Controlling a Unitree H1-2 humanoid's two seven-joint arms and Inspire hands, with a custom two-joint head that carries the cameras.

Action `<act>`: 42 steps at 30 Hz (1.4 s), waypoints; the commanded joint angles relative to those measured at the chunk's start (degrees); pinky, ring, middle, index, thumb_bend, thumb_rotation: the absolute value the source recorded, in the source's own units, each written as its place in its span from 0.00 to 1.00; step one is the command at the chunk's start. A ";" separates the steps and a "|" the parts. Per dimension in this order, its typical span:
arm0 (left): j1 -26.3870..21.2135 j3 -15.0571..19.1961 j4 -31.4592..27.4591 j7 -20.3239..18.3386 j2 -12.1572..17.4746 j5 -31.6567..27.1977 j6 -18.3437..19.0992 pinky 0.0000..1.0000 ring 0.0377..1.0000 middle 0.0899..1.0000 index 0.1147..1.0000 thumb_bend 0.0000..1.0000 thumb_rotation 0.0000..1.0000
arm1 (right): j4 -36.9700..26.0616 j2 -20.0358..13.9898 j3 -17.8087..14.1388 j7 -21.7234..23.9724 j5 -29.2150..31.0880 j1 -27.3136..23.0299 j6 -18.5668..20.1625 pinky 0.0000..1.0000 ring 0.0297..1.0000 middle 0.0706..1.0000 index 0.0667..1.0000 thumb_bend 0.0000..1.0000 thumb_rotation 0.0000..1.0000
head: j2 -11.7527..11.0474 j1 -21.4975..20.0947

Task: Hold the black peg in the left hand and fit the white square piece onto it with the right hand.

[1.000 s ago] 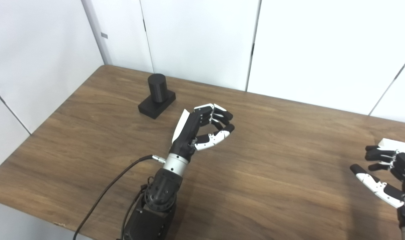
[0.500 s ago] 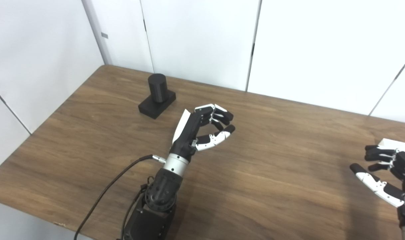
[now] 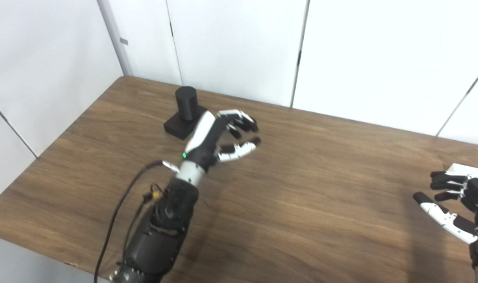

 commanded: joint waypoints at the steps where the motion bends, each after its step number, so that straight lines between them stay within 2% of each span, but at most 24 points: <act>1: -3.30 0.32 -2.32 0.75 1.41 2.46 0.92 0.53 0.63 0.66 0.43 0.51 0.08 | -2.04 -0.40 -0.16 -0.70 -1.39 -1.51 -1.45 0.44 0.54 0.58 0.45 0.49 0.11 | 0.03 0.22; 8: -6.58 0.54 -2.90 1.60 3.51 8.78 5.42 0.56 0.66 0.69 0.43 0.51 0.08 | -1.52 -0.50 -0.18 -1.52 -4.62 -1.70 -2.00 0.42 0.54 0.58 0.45 0.49 0.11 | 0.06 0.32; 15: -9.86 1.32 -0.78 2.49 5.57 11.36 7.83 0.57 0.66 0.68 0.43 0.51 0.08 | -1.73 -0.42 -0.19 -1.41 -4.78 -1.80 -1.85 0.41 0.52 0.57 0.45 0.49 0.11 | -0.13 0.25; 17: -11.08 1.49 0.00 2.36 6.19 11.82 8.54 0.58 0.67 0.68 0.61 0.69 0.23 | -1.88 -0.41 -0.21 -1.25 -4.54 -1.74 -1.66 0.41 0.52 0.57 0.45 0.49 0.11 | -0.15 0.45; 19: -12.10 1.39 0.72 2.59 6.95 12.49 8.78 0.60 0.69 0.70 0.65 0.72 0.26 | -2.00 -0.39 -0.13 -1.08 -4.31 -1.67 -1.65 0.41 0.52 0.57 0.45 0.49 0.11 | -0.15 0.45; 23: -13.84 1.23 2.61 3.45 8.32 14.07 8.79 0.61 0.72 0.74 0.68 0.74 0.27 | -2.74 0.04 0.23 -1.06 -4.95 -1.54 -0.80 0.42 0.53 0.58 0.45 0.49 0.11 | -0.11 0.43; 27: -15.52 1.13 4.79 4.92 9.76 16.75 9.32 0.57 0.72 0.78 0.71 0.77 0.29 | -2.47 -0.16 0.33 -1.19 -4.98 -1.37 -1.32 0.43 0.53 0.58 0.45 0.49 0.11 | -0.11 0.43; 33: -17.22 0.60 7.98 6.17 12.39 21.63 11.25 0.71 0.84 0.83 0.75 0.78 0.33 | -3.00 -0.05 0.09 -1.00 -4.38 -1.29 -0.63 0.43 0.53 0.58 0.45 0.49 0.11 | 0.06 0.33; 42: -18.64 0.30 13.20 8.75 15.14 24.30 12.49 0.76 0.90 0.87 0.78 0.78 0.34 | -3.22 -0.32 -0.11 -1.02 -4.45 -1.38 -0.60 0.41 0.52 0.57 0.45 0.49 0.11 | 0.16 0.48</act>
